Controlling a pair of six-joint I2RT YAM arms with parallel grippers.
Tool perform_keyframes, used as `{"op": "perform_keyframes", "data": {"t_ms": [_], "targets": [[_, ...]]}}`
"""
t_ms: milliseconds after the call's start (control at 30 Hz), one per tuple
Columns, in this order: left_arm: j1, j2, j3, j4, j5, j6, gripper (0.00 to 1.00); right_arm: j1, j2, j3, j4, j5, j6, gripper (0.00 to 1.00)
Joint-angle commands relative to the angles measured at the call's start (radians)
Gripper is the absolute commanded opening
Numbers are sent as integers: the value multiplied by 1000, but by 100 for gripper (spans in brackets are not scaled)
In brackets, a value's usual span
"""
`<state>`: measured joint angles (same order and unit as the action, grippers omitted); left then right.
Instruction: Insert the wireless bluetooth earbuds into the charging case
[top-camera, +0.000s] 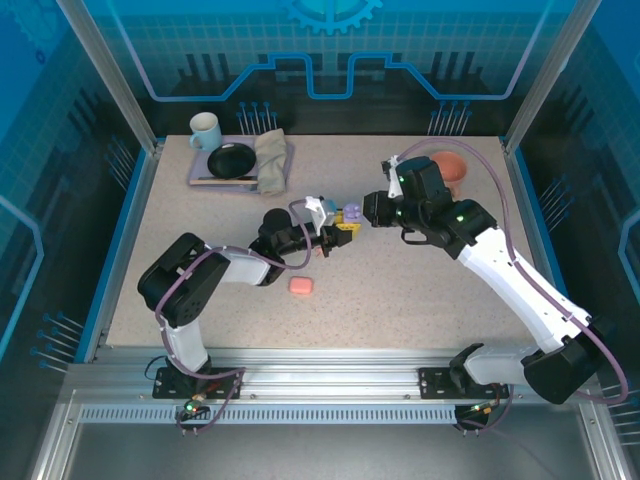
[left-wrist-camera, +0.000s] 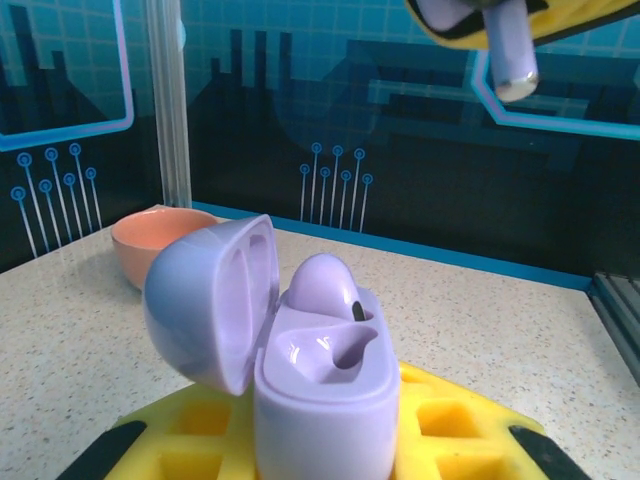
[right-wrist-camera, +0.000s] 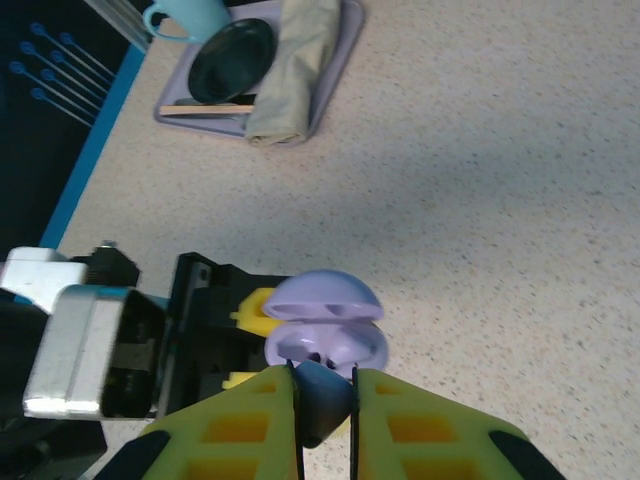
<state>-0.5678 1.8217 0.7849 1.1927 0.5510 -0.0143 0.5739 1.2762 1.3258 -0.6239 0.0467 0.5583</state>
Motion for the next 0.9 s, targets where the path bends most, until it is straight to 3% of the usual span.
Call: {"op": "perform_keyframes", "data": {"t_ms": [0, 867], "targets": [[-9, 3, 35, -18, 57, -8, 0, 22, 15, 26, 56, -28, -55, 17], [-9, -35, 42, -45, 64, 1, 0, 76, 64, -40, 85, 118, -184, 16]]}}
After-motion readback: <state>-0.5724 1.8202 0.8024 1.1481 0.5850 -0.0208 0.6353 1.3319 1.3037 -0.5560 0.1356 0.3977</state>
